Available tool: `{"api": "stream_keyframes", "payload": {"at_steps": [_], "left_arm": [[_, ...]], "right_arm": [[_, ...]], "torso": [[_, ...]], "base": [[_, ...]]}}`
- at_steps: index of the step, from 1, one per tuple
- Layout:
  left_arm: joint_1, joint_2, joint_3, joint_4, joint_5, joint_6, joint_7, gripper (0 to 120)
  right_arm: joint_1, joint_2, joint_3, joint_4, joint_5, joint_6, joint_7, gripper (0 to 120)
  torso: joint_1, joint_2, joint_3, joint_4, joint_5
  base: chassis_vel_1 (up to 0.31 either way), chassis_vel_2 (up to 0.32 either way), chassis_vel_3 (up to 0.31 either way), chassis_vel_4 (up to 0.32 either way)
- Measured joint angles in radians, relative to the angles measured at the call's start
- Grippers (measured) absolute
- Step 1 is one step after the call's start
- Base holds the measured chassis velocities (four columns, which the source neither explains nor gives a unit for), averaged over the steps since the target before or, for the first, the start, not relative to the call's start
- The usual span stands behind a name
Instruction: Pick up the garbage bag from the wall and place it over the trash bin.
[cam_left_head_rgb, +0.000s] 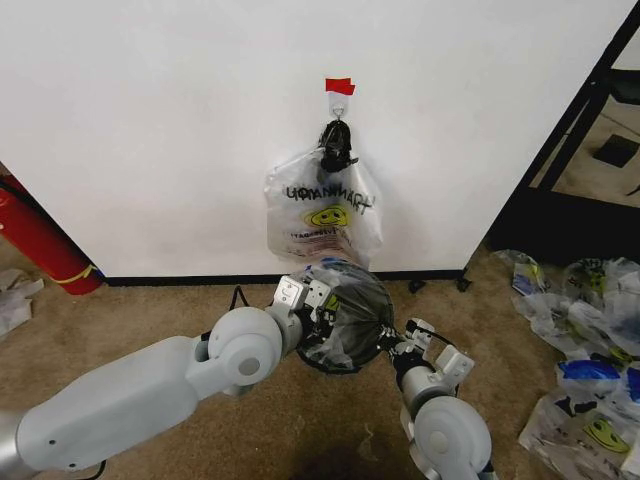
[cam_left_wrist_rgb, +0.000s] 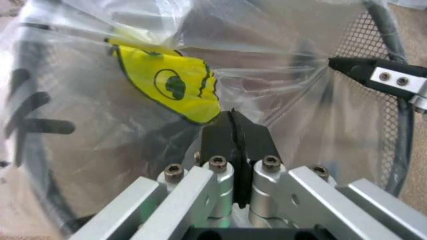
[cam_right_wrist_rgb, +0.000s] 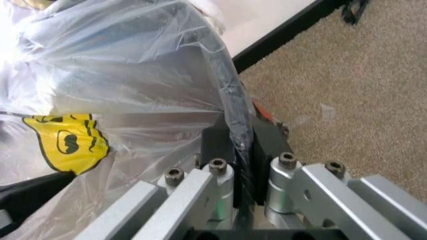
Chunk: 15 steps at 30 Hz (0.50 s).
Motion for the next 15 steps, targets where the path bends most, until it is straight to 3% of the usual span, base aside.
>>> {"api": "stream_keyframes", "payload": {"at_steps": [15], "left_arm": [[-0.046,-0.041,0.085,0.073,0.006,0.026,-0.019,0]], "right_arm": [[0.0,-0.007,-0.004,0.008,-0.003,-0.005,-0.003,1]], "torso": [[0.0,0.0,0.0,0.0,0.0]], "base": [[0.0,0.0,0.0,0.0]]}}
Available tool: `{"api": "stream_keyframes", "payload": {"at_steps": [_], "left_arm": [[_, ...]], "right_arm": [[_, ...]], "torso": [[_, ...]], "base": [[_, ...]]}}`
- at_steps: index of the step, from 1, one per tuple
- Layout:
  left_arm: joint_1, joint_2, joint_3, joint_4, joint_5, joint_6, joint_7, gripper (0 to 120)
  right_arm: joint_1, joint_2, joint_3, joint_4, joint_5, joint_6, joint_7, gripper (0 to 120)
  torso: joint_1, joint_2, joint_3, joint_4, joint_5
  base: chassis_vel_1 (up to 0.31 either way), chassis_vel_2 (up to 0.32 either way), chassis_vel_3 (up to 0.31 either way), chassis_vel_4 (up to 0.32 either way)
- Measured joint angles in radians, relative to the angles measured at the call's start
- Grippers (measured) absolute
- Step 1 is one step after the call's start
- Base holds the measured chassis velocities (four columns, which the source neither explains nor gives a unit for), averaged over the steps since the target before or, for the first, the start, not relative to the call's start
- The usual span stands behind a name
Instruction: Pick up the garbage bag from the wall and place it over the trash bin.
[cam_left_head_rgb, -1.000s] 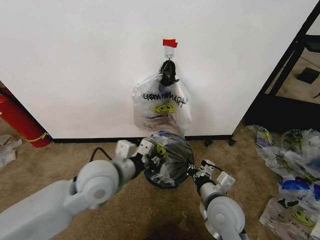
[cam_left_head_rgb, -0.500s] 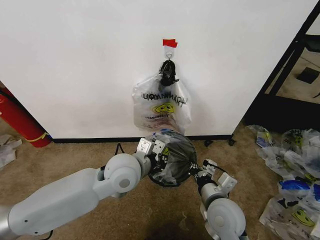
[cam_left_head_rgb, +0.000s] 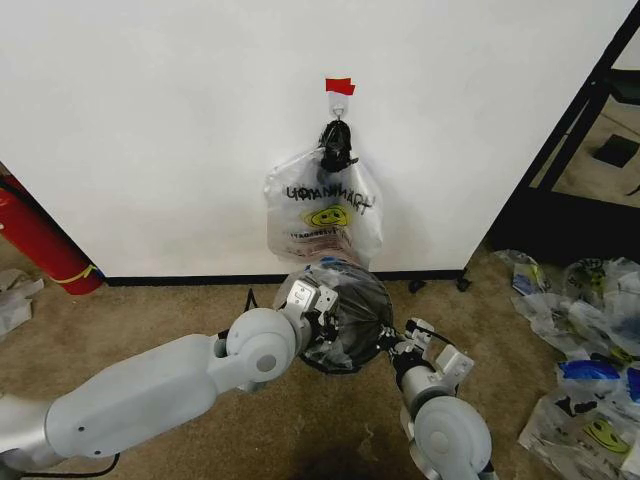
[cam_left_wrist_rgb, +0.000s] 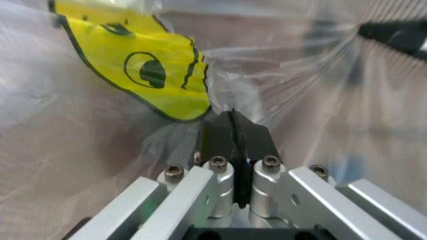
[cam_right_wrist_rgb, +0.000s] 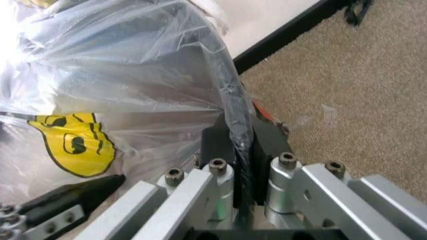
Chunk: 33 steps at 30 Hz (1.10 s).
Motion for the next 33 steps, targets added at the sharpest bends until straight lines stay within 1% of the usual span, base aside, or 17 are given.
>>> {"api": "stream_keyframes", "payload": {"at_steps": [3,6,9,12,20,31,33], "left_arm": [[-0.02,-0.002,0.028,0.007,-0.002,0.007,-0.003,0],[-0.041,-0.018,0.063,0.027,-0.005,0.013,-0.003,0],[-0.046,-0.03,0.074,0.039,-0.006,0.014,-0.004,0],[-0.054,-0.049,0.088,0.069,-0.008,0.014,-0.007,0],[-0.057,-0.077,0.097,0.113,-0.007,0.01,-0.007,0],[-0.047,-0.117,0.109,0.143,-0.011,0.003,-0.005,0],[-0.041,-0.128,0.11,0.164,-0.005,-0.003,-0.002,0]], "right_arm": [[-0.001,-0.002,-0.002,0.0,-0.013,0.0,-0.006,1],[-0.001,-0.002,-0.012,-0.004,-0.034,0.001,-0.014,1],[-0.002,-0.001,-0.02,-0.006,-0.046,0.003,-0.018,1],[-0.005,0.001,-0.03,-0.006,-0.058,0.006,-0.023,1],[-0.016,-0.001,-0.032,0.0,-0.064,0.01,-0.028,1],[-0.024,0.003,-0.034,0.005,-0.063,0.014,-0.034,1],[-0.029,0.003,-0.038,0.009,-0.063,0.015,-0.036,1]], "torso": [[0.0,0.0,0.0,0.0,0.0],[0.0,0.0,0.0,0.0,0.0],[0.0,0.0,0.0,0.0,0.0],[0.0,0.0,0.0,-0.0001,0.0],[0.0,0.0,0.0,0.0,0.0],[0.0,0.0,0.0,-0.0001,0.0],[0.0,0.0,0.0,0.0,0.0]], "base": [[0.0,0.0,0.0,0.0],[0.0,0.0,0.0,0.0],[0.0,0.0,0.0,0.0],[0.0,0.0,0.0,0.0],[0.0,0.0,0.0,0.0],[0.0,0.0,0.0,0.0],[0.0,0.0,0.0,0.0]]}}
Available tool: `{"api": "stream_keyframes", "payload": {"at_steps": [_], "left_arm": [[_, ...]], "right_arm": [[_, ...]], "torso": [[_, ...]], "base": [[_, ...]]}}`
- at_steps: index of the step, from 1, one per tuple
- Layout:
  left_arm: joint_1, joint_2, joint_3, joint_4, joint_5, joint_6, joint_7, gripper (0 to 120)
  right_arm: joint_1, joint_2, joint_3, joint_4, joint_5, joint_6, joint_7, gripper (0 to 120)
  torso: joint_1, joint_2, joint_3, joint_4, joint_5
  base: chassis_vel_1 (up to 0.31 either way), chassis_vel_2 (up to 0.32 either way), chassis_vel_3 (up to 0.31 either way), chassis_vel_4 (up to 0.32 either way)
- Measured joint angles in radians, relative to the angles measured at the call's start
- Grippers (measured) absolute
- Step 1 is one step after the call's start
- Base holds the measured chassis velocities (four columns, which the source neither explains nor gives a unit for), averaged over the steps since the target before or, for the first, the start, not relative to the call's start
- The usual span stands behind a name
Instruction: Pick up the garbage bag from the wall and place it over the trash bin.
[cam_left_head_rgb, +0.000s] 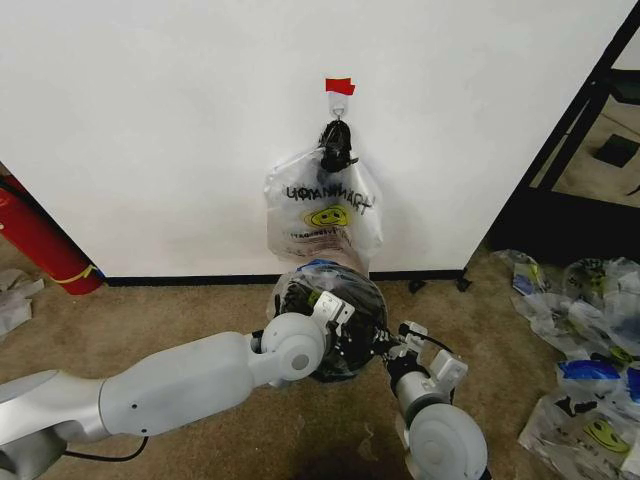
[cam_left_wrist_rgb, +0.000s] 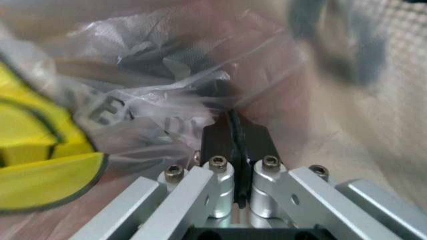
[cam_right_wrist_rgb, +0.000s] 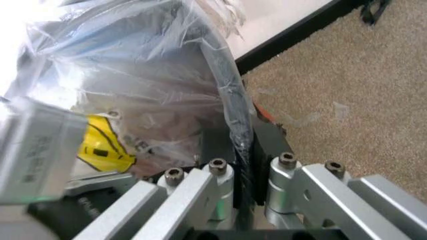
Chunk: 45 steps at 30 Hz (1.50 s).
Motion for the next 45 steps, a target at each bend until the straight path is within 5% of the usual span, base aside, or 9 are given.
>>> {"api": "stream_keyframes", "payload": {"at_steps": [9,22,34,45], "left_arm": [[0.01,-0.016,-0.011,0.025,0.009,-0.022,0.025,0],[0.012,0.048,-0.023,-0.007,0.076,-0.027,0.031,0],[0.014,0.001,0.029,0.132,0.224,-0.025,0.09,0],[0.015,0.021,0.035,0.142,0.301,-0.012,0.106,0]], "right_arm": [[-0.004,-0.004,-0.001,0.001,-0.001,0.002,-0.002,1],[0.011,-0.006,0.002,-0.029,-0.021,0.012,-0.003,1],[-0.01,-0.005,-0.009,0.013,-0.021,0.012,-0.006,1],[-0.013,-0.003,-0.014,0.005,-0.026,0.012,-0.01,1]], "torso": [[0.0,0.0,0.0,-0.0001,0.0],[0.0,0.0,0.0,0.0001,0.0],[0.0,0.0,0.0,-0.0001,0.0],[0.0,0.0,0.0,0.0001,0.0]], "base": [[0.0,0.0,0.0,0.0],[0.0,0.0,0.0,0.0],[0.0,0.0,0.0,0.0],[0.0,0.0,0.0,0.0]]}}
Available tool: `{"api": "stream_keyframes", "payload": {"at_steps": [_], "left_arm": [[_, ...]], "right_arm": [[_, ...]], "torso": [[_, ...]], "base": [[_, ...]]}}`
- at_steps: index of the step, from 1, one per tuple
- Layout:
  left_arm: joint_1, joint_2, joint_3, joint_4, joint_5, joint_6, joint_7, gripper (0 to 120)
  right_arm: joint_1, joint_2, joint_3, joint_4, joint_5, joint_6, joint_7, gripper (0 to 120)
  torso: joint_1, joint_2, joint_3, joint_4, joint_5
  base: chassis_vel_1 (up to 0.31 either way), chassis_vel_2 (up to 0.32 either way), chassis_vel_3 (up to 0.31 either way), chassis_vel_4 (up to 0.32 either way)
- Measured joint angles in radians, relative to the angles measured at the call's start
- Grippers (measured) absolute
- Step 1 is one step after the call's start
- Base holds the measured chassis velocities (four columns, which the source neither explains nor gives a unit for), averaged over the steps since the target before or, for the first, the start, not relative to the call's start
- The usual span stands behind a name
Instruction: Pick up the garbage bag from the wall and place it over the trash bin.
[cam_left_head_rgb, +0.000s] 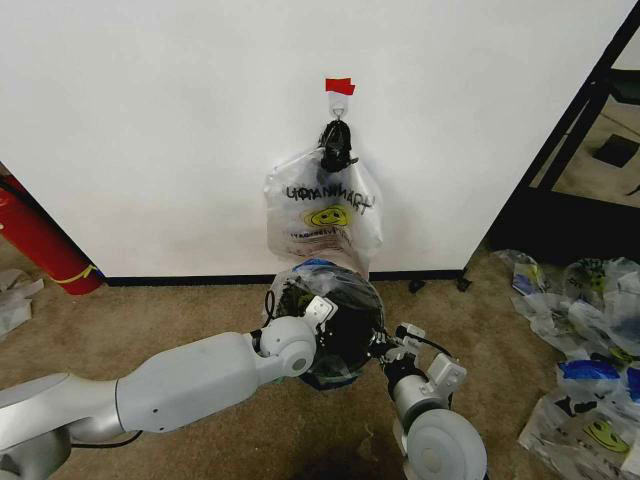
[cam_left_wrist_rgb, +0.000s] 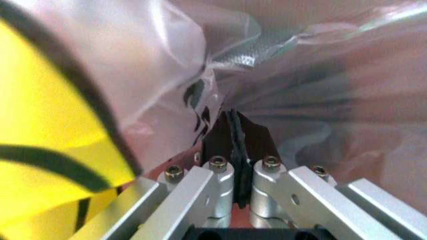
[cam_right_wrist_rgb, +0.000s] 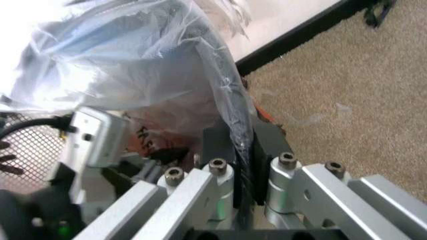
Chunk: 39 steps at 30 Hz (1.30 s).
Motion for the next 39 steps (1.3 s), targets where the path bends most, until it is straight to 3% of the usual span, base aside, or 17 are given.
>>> {"api": "stream_keyframes", "payload": {"at_steps": [6,11,22,31,39], "left_arm": [[0.003,0.022,-0.029,-0.082,-0.022,-0.016,0.005,0],[-0.02,0.026,-0.027,-0.093,-0.021,-0.017,0.012,0],[-0.01,-0.034,-0.014,0.018,0.053,-0.032,0.04,0],[0.01,-0.028,-0.019,0.019,0.057,-0.033,0.04,0],[0.022,0.055,-0.035,-0.113,0.046,-0.035,0.036,0]], "right_arm": [[0.006,-0.001,0.0,-0.012,-0.003,0.001,0.0,1],[0.006,0.003,-0.001,-0.015,-0.008,0.003,0.001,1],[-0.01,0.003,-0.013,0.011,-0.01,0.01,-0.002,1],[-0.009,-0.001,-0.015,0.02,0.004,0.009,-0.002,1],[0.005,-0.008,-0.003,-0.005,0.009,0.009,-0.001,1]], "torso": [[0.0,0.0,0.0,0.0,0.0],[0.0,0.0,0.0,-0.0001,0.0001],[0.0,0.0,0.0,0.0,0.0],[0.0,0.0,0.0,-0.0001,0.0],[0.0,0.0,0.0,0.0,0.0]], "base": [[0.0,0.0,0.0,0.0],[0.0,0.0,0.0,0.0],[0.0,0.0,0.0,0.0],[0.0,0.0,0.0,0.0],[0.0,0.0,0.0,0.0]]}}
